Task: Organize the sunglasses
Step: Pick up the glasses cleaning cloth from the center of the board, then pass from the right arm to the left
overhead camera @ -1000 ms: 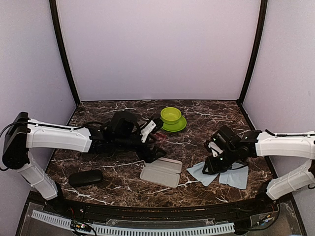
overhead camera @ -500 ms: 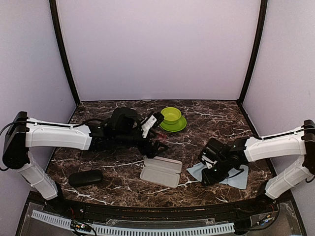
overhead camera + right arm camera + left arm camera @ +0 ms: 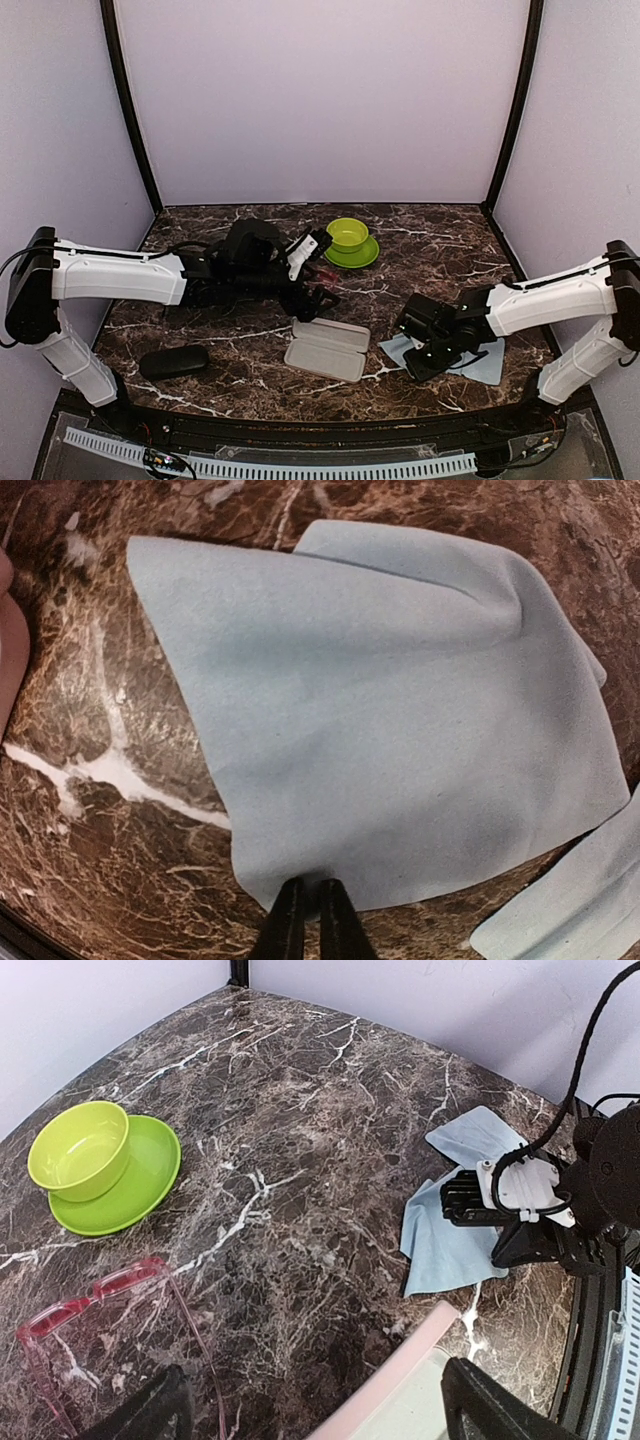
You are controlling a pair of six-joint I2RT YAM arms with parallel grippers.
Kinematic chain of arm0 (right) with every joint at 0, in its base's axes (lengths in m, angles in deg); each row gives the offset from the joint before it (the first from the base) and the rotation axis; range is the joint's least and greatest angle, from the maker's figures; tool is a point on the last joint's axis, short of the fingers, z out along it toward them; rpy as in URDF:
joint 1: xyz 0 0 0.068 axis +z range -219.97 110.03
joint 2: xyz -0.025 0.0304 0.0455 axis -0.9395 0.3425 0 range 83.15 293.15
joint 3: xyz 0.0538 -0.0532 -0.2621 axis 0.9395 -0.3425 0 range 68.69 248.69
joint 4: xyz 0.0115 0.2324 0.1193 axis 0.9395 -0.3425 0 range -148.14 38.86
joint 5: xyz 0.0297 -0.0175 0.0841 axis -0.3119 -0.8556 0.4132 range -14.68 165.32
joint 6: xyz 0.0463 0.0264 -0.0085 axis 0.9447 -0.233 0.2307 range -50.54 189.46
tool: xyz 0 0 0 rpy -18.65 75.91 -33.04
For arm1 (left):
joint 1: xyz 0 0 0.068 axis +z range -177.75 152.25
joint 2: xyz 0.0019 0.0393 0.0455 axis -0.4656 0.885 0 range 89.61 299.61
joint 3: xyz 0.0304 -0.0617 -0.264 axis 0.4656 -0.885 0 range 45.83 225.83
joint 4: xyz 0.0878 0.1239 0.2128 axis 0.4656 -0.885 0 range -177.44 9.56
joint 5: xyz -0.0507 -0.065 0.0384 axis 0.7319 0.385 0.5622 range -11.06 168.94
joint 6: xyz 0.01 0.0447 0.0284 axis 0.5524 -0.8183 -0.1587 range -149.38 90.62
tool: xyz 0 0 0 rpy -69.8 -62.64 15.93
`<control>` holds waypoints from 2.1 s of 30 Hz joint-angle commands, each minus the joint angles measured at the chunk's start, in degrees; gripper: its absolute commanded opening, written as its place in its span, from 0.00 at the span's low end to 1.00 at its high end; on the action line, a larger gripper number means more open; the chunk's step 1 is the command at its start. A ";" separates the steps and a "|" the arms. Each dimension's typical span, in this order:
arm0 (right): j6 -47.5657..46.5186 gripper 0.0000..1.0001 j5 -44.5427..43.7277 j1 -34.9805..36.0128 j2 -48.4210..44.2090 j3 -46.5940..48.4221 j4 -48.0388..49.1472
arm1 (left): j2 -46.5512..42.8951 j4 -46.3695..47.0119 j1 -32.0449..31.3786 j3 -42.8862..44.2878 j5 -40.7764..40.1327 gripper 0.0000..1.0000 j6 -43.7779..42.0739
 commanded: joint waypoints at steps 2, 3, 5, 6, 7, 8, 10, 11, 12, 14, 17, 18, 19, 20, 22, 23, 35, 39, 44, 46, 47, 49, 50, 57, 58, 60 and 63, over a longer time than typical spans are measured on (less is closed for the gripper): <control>1.26 0.02 -0.39 1.18 0.09 -1.39 0.34 | -1.71 -0.16 0.03 -0.26 -0.47 0.88 -0.33; 1.08 0.00 -0.52 1.19 -0.47 -1.40 0.35 | -1.76 -0.11 0.03 -0.31 -0.48 0.88 -0.33; 1.02 0.00 -0.58 1.19 -1.61 -1.49 0.78 | -1.90 0.09 0.03 -0.59 -0.51 0.88 -0.33; 1.02 0.00 -0.26 1.19 -2.36 -1.71 1.22 | -1.88 0.19 0.03 -0.68 -0.55 0.88 -0.28; 1.14 0.00 0.16 1.19 -3.48 -1.91 1.57 | -1.98 0.30 0.03 -0.81 -0.61 0.88 -0.24; 1.17 0.00 0.73 1.19 -4.07 -2.00 1.81 | -1.98 0.47 0.03 -0.95 -0.64 0.88 -0.23; 1.12 0.00 1.26 1.10 -6.38 -1.94 2.02 | -1.95 0.88 0.03 -1.22 -0.43 0.88 -0.52; 1.11 0.00 1.25 1.10 -7.34 -1.75 1.88 | -1.91 1.13 0.03 -1.32 -0.10 0.88 -0.84; 1.10 0.00 1.29 1.02 -8.44 -1.51 1.74 | -1.89 1.37 0.03 -1.38 0.45 0.88 -1.17; 1.20 0.00 1.53 0.57 -10.51 -0.90 1.31 | -1.75 2.11 0.03 -1.64 2.17 0.88 -1.94; 1.19 0.00 2.94 -1.14 -13.68 -0.23 0.94 | -1.33 3.52 -0.04 -1.49 6.41 0.86 -3.10; 1.11 0.00 3.51 -1.92 -14.68 -0.09 0.77 | -1.06 3.83 -0.10 -1.35 7.78 0.85 -3.59; 0.99 0.00 4.39 -2.81 -15.74 -0.04 0.58 | -0.73 4.13 -0.21 -1.15 9.19 0.84 -4.27; 0.70 0.00 4.89 -3.84 -16.76 0.14 0.37 | -0.41 4.33 -0.46 -0.97 10.44 0.84 -5.20; 0.18 0.00 6.06 -5.86 -18.51 0.64 -0.30 | 0.28 4.47 -1.25 -0.62 12.39 0.83 -7.53; -0.21 0.00 6.76 -7.23 -19.53 0.95 -0.71 | 0.82 4.36 -1.67 -0.35 13.30 0.83 -9.26; -3.74 0.00 15.64 -16.30 -23.60 3.39 -1.78 | 11.35 -0.71 -5.35 10.42 16.11 0.82 -20.72; -4.49 0.00 16.54 -18.11 -24.30 4.46 -2.91 | 16.20 -3.36 -5.96 15.87 15.38 0.79 -22.77; -4.79 0.00 17.15 -20.42 -24.93 4.91 -4.13 | 21.56 -5.79 -7.47 20.78 15.26 0.78 -22.88; -4.87 0.00 17.16 -21.00 -24.79 4.93 -4.40 | 22.86 -4.71 -8.29 21.65 14.89 0.79 -21.49; -4.87 0.00 17.13 -21.27 -24.70 5.04 -4.53 | 23.40 -3.66 -8.78 21.90 14.42 0.79 -19.73; -4.95 0.00 17.09 -21.68 -24.67 4.99 -4.67 | 24.19 -1.46 -9.81 21.92 13.51 0.79 -17.09; -4.96 0.00 17.15 -21.81 -24.61 4.99 -4.68 | 24.57 -0.30 -10.41 21.79 12.06 0.79 -15.63; -5.14 0.00 17.11 -22.64 -24.87 5.06 -4.69 | 28.36 2.31 -14.10 23.67 4.19 0.73 -12.26; -5.15 0.00 17.11 -22.74 -24.82 5.09 -4.66 | 28.90 2.37 -14.45 24.14 3.34 0.72 -11.78; -5.17 0.00 17.28 -22.86 -24.86 5.16 -4.53 | 29.99 2.75 -14.85 25.03 2.91 0.71 -10.81; -5.09 0.00 17.51 -22.95 -24.77 5.08 -4.36 | 31.05 4.15 -15.08 25.45 1.58 0.69 -8.86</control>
